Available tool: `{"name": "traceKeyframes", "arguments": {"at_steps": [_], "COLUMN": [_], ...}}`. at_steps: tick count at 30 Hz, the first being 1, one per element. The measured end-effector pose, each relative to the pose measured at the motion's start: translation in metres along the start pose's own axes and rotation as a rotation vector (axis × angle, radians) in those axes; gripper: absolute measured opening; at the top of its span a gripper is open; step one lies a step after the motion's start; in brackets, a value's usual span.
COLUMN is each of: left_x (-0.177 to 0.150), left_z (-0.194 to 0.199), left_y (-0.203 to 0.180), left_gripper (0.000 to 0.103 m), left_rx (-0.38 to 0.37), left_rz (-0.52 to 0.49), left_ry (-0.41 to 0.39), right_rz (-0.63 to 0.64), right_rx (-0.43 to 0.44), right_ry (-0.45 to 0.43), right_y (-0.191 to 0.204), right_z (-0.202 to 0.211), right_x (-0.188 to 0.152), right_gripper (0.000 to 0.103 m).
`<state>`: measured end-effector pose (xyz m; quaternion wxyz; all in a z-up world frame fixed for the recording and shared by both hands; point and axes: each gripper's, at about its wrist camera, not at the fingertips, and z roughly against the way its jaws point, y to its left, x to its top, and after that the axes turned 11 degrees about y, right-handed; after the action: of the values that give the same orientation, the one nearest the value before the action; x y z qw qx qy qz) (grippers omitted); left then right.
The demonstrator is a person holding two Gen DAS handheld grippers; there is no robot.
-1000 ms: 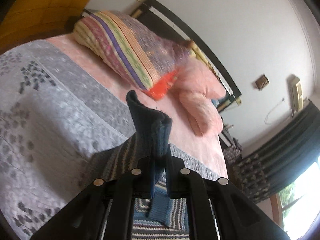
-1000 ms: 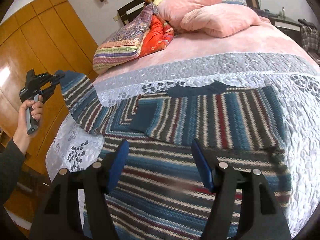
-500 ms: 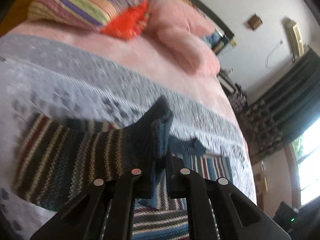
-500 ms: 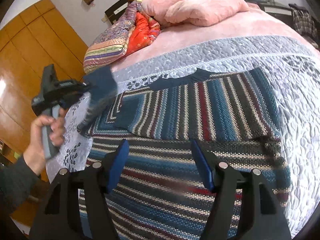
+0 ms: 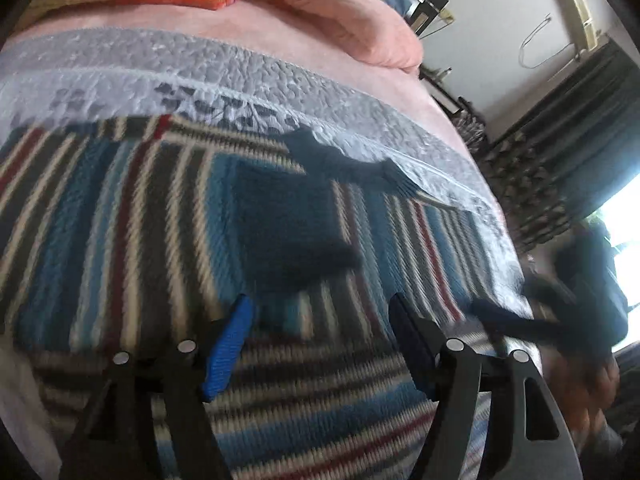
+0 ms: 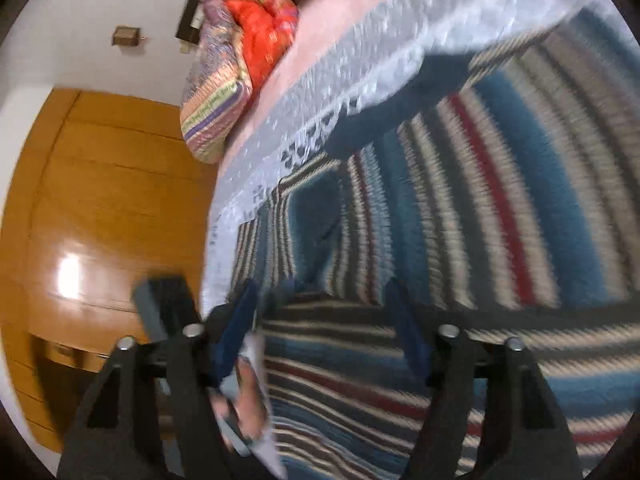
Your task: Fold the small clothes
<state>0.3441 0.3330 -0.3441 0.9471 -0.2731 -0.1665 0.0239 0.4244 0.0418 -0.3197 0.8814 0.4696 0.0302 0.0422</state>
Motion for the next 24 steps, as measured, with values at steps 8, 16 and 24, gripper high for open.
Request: {"name": "traceKeyframes", "arguments": {"at_steps": [8, 16, 24], "left_x": [-0.093, -0.121, -0.125], "left_z": [0.028, 0.031, 0.029], "left_y": [0.025, 0.056, 0.056], "left_gripper": [0.079, 0.079, 0.079], "left_rx": [-0.12, -0.196, -0.194], "left_rz": [0.132, 0.237, 0.242], "left_ry": [-0.038, -0.051, -0.046], "right_rz": [-0.116, -0.1, 0.088], "right_rx": [-0.004, -0.096, -0.235], "right_ry": [0.133, 0.138, 0.057], "right_y": [-0.004, 0.011, 0.082], "right_z": [-0.077, -0.097, -0.055], "right_x": [0.047, 0.06, 0.071], "right_gripper": [0.047, 0.01, 0.006]}}
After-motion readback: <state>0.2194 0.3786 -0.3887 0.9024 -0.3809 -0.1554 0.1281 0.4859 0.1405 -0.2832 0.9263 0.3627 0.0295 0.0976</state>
